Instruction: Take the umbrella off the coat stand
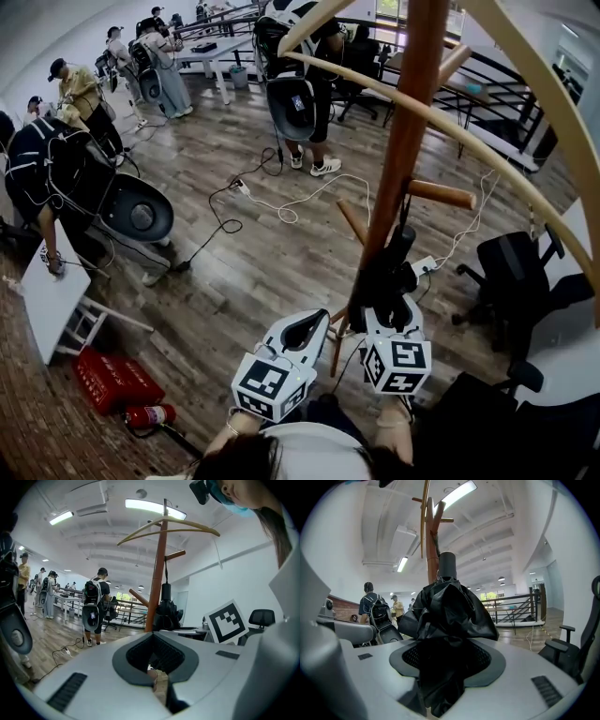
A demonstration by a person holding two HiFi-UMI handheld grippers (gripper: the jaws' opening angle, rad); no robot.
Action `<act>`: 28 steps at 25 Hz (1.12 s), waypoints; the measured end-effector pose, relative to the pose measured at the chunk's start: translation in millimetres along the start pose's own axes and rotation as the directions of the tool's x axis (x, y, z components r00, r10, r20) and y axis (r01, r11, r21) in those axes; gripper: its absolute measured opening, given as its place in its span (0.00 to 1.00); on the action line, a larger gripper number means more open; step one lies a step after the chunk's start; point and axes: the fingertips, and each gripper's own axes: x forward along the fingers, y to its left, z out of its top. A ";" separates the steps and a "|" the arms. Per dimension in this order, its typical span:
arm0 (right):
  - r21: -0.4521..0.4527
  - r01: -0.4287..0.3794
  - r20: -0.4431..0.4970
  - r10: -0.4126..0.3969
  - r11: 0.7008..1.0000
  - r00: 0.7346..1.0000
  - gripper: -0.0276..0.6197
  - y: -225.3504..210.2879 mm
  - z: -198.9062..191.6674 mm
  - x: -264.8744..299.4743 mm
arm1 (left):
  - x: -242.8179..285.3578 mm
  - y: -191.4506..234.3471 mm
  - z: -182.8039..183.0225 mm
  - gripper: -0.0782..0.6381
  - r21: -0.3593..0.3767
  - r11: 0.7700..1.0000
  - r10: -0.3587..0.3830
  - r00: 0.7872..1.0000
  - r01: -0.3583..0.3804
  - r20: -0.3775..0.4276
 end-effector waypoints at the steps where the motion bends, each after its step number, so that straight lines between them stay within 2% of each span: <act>1: 0.000 0.000 0.002 0.000 1.000 1.000 0.42 -0.1 0.6 -0.7 | -0.2 -0.5 0.8 0.12 0.001 1.000 0.000 1.000 -0.001 0.001; 19: -0.006 0.022 0.066 -0.022 1.000 0.998 0.41 8.6 14.0 -11.4 | -11.8 -1.2 6.0 0.12 0.024 0.999 -0.024 1.000 0.023 0.020; 28: 0.045 0.027 0.118 -0.033 0.999 0.992 0.41 4.1 28.7 -29.4 | -16.8 -9.7 12.0 0.12 0.032 0.999 -0.045 0.998 0.044 0.032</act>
